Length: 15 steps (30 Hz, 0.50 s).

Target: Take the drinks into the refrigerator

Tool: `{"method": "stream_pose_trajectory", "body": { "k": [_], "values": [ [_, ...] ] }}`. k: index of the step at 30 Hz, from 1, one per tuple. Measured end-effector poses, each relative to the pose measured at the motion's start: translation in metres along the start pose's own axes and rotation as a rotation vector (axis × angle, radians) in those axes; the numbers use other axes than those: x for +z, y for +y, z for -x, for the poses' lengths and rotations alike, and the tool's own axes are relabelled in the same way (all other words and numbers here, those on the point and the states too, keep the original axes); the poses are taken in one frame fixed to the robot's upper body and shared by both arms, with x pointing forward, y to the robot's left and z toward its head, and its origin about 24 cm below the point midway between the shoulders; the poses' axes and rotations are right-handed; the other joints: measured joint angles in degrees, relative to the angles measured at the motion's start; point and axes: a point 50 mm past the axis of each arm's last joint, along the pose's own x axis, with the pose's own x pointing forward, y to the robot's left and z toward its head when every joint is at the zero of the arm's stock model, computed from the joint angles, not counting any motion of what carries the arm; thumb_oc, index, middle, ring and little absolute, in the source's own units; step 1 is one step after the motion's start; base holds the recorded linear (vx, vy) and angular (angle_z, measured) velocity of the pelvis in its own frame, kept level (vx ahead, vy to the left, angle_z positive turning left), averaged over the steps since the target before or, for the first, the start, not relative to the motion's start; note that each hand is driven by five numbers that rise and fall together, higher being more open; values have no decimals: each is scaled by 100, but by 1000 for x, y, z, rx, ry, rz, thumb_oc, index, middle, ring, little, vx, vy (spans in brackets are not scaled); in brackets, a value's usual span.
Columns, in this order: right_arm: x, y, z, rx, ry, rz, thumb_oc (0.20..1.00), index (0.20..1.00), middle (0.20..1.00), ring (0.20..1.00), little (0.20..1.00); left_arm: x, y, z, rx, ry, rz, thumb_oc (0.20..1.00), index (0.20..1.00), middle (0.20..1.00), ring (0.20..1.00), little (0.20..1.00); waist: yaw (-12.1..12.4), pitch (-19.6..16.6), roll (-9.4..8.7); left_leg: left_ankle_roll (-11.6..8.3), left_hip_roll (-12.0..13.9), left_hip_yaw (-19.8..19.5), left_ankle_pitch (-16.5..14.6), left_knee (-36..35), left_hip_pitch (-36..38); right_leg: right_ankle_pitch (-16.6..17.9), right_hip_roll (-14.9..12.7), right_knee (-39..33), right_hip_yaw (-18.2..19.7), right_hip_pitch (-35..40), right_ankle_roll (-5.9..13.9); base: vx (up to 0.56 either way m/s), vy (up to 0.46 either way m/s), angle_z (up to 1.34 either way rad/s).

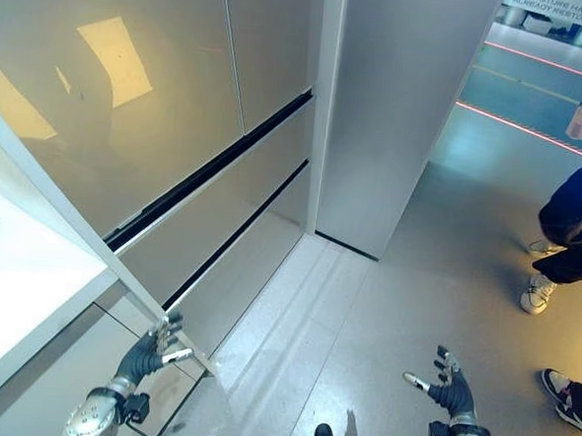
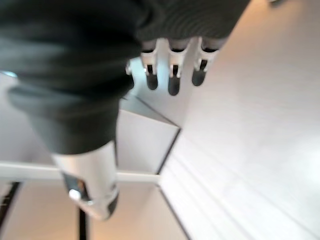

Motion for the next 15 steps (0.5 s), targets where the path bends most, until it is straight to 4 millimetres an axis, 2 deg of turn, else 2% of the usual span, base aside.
{"method": "stream_pose_trajectory", "body": {
  "k": [3,4,6,7,8,12,15],
  "values": [
    [-30,8,3,19,162,36,1000,1000,1000,1000,1000,-48,-3,8,58,237,15,1000,1000,1000,1000,1000,-1,-92,47,0,18,3,-4,-48,192,-49,13,-26,-7,172,5,14,-4,0],
    [-35,9,5,23,185,41,1000,1000,1000,1000,1000,-54,-4,12,56,272,8,1000,1000,1000,1000,1000,0,-117,51,-4,19,1,-8,-59,188,-88,14,-26,-10,184,34,0,0,0],
    [-60,15,18,31,313,56,1000,1000,1000,1000,1000,-82,-8,30,71,417,5,1000,1000,1000,1000,1000,6,-208,59,-13,38,-2,-21,-82,187,-128,16,-30,-22,181,4,6,-9,2],
    [-64,16,19,31,335,59,1000,1000,1000,1000,1000,-87,-8,31,85,445,15,1000,1000,1000,1000,1000,6,-237,64,-12,44,-2,-19,-80,212,-130,22,-29,-30,183,1,0,0,0],
    [-73,19,24,32,398,57,1000,1000,1000,1000,1000,-100,-11,40,116,537,46,1000,1000,1000,1000,1000,9,-280,68,-16,44,-5,-24,-78,222,-115,34,-28,-29,191,22,0,0,0],
    [-88,22,33,32,492,53,1000,1000,1000,1000,1000,-124,-21,63,118,711,78,1000,1000,1000,1000,1000,15,-304,89,-17,59,-9,-25,-80,202,-118,43,-30,-32,196,7,0,0,0],
    [-93,23,36,29,539,56,1000,1000,1000,1000,1000,-129,-26,67,110,760,92,1000,1000,1000,1000,1000,22,-346,100,-20,67,-11,-27,-81,197,-127,52,-30,-35,201,-10,0,0,0]
  ]
}}
